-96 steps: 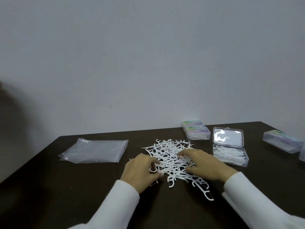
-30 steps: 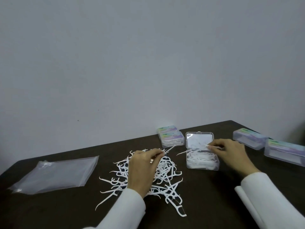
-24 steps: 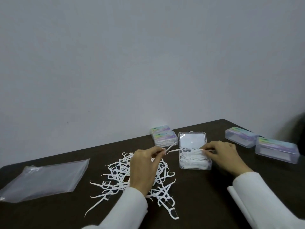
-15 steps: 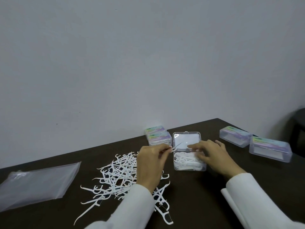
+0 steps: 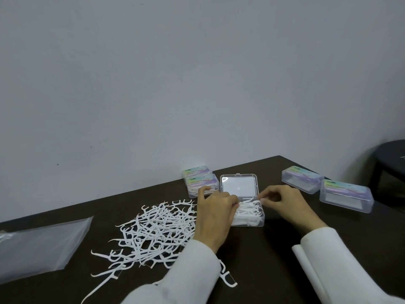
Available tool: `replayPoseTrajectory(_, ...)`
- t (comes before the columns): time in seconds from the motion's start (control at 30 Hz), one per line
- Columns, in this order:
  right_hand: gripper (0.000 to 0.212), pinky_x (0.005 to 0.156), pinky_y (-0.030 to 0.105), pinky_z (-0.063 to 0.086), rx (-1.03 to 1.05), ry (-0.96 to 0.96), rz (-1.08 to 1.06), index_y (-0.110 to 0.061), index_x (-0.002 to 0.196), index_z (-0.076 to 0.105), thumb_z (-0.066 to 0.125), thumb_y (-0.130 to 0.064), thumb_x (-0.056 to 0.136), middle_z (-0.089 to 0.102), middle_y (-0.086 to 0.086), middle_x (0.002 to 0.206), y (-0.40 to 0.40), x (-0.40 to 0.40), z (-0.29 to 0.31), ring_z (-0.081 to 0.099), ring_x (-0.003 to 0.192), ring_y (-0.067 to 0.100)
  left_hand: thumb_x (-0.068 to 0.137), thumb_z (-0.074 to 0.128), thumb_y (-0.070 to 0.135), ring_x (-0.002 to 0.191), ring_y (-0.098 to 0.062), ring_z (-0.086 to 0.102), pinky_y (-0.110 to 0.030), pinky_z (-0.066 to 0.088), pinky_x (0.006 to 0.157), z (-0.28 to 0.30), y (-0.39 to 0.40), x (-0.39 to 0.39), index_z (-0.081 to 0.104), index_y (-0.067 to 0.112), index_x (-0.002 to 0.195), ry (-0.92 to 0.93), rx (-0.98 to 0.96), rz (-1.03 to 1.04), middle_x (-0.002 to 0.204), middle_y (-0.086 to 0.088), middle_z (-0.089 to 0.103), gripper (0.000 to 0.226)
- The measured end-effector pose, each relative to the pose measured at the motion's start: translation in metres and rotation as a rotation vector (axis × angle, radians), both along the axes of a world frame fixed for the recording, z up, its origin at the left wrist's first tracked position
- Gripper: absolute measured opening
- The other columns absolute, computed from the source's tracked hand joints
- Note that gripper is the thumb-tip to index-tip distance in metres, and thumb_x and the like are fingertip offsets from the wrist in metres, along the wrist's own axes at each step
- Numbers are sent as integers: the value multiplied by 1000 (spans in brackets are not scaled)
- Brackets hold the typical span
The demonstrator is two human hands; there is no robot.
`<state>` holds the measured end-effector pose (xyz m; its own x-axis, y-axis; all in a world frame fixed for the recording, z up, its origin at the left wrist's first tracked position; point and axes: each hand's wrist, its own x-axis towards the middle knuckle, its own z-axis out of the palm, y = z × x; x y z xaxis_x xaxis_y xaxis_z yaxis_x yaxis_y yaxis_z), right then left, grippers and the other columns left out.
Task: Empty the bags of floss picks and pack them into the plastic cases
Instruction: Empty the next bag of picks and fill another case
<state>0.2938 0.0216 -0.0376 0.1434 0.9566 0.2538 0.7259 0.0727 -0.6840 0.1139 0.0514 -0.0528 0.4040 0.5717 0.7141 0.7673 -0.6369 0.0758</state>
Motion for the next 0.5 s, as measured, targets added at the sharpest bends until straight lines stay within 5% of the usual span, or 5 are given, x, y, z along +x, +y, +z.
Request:
replayPoseTrajectory(0.2,8,71,12,46,-14,-14,4,-19,90,71,68,-15,83,67,-3,84,0,-1,-1,61,76,5,91,58,33,101,-9,54,-29,27,97,2,-4,1,69,27,108,-44,-176,-97,106,11,66,21)
replayPoseTrajectory(0.5,8,83,27,54,28,23,-9,-22,90,71,69,-23,82,70,-2,89,-1,-3,0,64,82,7,81,72,23,88,-1,58,-12,44,79,-2,-6,5,64,24,105,-418,-457,-180,100,13,62,26)
